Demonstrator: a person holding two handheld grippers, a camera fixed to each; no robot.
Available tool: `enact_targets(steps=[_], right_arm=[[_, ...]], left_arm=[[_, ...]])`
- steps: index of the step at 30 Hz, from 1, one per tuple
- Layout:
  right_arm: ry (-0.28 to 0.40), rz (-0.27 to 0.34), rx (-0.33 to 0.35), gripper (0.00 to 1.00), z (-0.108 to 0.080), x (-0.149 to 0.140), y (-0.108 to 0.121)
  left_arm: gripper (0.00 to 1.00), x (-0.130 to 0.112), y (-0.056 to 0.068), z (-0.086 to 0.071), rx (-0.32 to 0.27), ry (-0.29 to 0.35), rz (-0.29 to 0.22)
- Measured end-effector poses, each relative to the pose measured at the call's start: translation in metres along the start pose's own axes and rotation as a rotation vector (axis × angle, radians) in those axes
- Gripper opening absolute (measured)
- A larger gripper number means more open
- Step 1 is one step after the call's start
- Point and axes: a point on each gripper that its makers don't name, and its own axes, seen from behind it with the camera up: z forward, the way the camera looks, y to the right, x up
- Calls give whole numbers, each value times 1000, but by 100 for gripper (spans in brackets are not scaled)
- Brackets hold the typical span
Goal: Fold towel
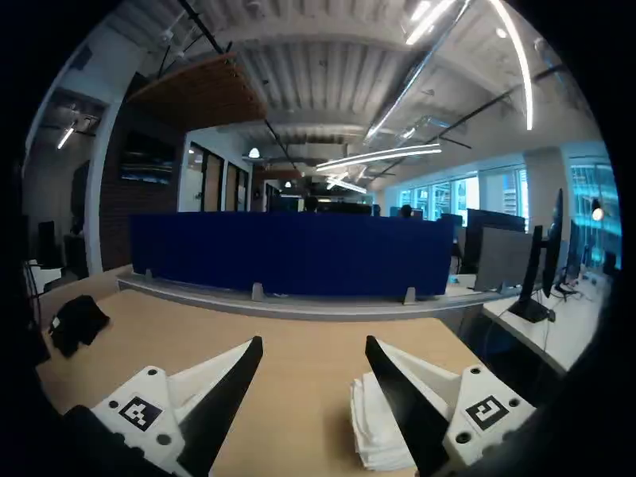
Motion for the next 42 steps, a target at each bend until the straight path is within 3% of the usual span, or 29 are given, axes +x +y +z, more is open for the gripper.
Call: enact_targets(steps=[12, 20, 42], right_arm=[[10, 3, -14, 100, -2, 9, -11], [7, -26, -2, 100, 2, 5, -25], [60, -48, -12, 100, 15, -28, -47]], left_arm=[[92, 9, -18, 7, 16, 56, -17], [92, 1, -23, 13, 10, 68, 23], [91, -101, -51, 26, 39, 78, 24]])
